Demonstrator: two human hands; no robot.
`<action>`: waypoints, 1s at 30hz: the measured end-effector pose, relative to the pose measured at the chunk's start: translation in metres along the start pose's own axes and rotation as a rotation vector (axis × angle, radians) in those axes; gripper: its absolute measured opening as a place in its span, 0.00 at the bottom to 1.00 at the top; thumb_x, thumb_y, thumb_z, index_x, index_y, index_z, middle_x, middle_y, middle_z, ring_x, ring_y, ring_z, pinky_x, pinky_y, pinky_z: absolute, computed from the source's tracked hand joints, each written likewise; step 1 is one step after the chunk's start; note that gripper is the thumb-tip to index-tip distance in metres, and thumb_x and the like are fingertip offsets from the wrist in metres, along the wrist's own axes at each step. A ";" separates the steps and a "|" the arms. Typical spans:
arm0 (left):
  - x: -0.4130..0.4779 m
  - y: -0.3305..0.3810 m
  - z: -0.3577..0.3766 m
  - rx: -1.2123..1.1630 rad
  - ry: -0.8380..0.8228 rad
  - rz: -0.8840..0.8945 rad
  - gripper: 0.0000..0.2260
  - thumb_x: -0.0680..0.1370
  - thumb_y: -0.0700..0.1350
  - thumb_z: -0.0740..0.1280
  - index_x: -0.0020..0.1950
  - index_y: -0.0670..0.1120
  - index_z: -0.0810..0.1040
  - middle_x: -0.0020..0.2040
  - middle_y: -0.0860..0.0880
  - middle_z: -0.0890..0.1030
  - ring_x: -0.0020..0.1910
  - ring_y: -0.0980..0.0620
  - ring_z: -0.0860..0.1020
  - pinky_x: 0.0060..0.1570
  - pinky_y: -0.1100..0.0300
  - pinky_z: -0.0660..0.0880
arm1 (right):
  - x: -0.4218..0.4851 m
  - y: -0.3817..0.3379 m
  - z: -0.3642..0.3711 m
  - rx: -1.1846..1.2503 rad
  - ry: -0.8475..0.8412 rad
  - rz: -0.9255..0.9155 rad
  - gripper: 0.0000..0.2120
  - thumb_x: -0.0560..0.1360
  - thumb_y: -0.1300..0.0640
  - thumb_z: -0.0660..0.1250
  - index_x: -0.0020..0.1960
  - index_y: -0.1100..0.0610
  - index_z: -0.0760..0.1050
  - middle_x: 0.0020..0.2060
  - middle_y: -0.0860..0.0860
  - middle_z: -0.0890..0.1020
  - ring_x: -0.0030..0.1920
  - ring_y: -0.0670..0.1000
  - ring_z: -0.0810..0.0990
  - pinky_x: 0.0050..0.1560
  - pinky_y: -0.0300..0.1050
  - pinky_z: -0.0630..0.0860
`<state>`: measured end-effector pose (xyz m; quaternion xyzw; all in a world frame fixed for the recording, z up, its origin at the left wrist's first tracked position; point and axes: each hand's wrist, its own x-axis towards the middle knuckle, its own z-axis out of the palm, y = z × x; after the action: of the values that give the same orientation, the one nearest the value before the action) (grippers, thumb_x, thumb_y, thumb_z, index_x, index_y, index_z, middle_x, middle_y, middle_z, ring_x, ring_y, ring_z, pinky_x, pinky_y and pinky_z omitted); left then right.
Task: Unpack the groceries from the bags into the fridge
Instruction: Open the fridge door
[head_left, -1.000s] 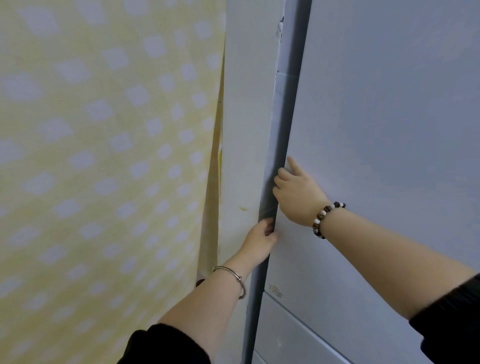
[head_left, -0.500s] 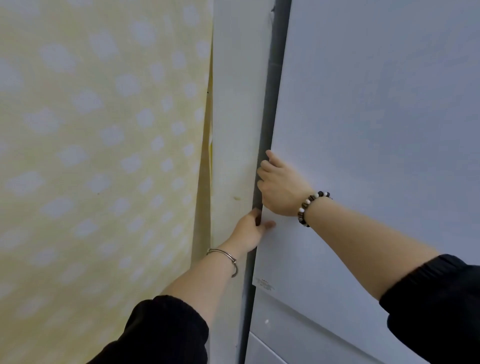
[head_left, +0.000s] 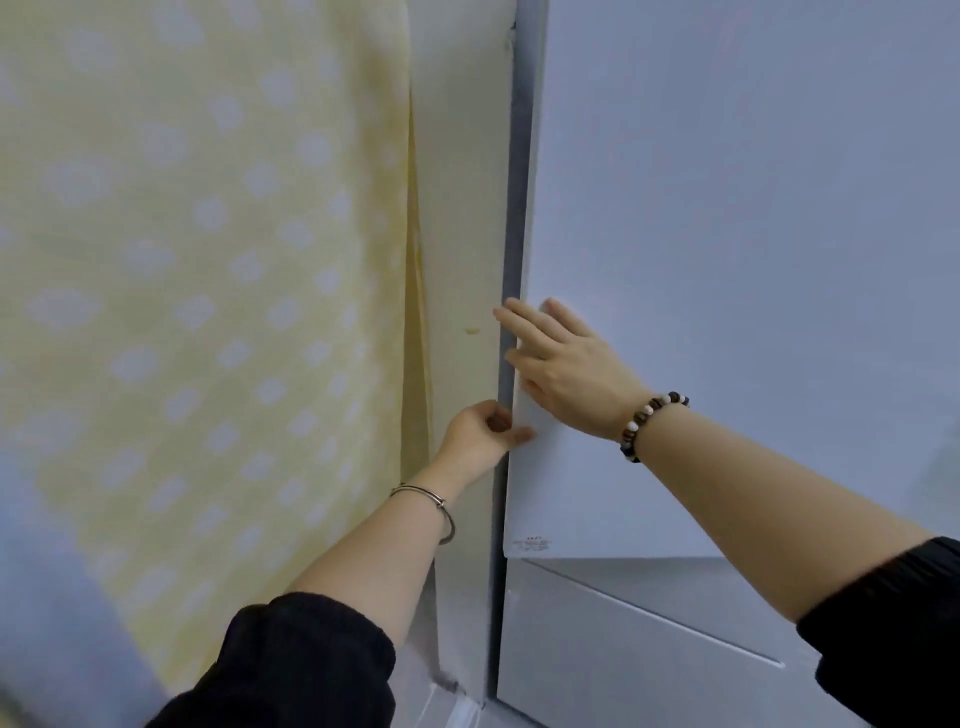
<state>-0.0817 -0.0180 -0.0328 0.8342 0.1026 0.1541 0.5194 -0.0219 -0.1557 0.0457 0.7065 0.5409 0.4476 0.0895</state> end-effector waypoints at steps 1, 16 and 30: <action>-0.013 0.000 -0.001 -0.032 -0.034 -0.016 0.12 0.70 0.46 0.75 0.35 0.48 0.72 0.33 0.52 0.74 0.36 0.51 0.73 0.40 0.58 0.73 | -0.011 -0.010 -0.012 0.014 0.026 0.041 0.10 0.72 0.59 0.68 0.52 0.60 0.78 0.71 0.60 0.67 0.72 0.57 0.63 0.72 0.55 0.54; -0.175 0.068 0.048 -0.339 -0.309 0.197 0.16 0.78 0.45 0.66 0.65 0.48 0.73 0.56 0.49 0.78 0.53 0.53 0.77 0.57 0.59 0.73 | -0.166 -0.109 -0.188 0.272 0.227 0.955 0.37 0.72 0.43 0.63 0.73 0.59 0.54 0.73 0.58 0.58 0.73 0.53 0.56 0.73 0.53 0.57; -0.257 0.157 0.151 0.226 0.095 1.191 0.18 0.68 0.36 0.63 0.57 0.42 0.79 0.58 0.42 0.78 0.58 0.43 0.72 0.59 0.54 0.67 | -0.297 -0.096 -0.300 0.285 0.499 1.400 0.24 0.74 0.52 0.56 0.66 0.62 0.62 0.57 0.55 0.71 0.57 0.55 0.71 0.59 0.58 0.70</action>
<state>-0.2646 -0.2986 0.0074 0.7903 -0.3431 0.4437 0.2468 -0.3105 -0.4748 0.0029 0.7676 0.0229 0.4721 -0.4329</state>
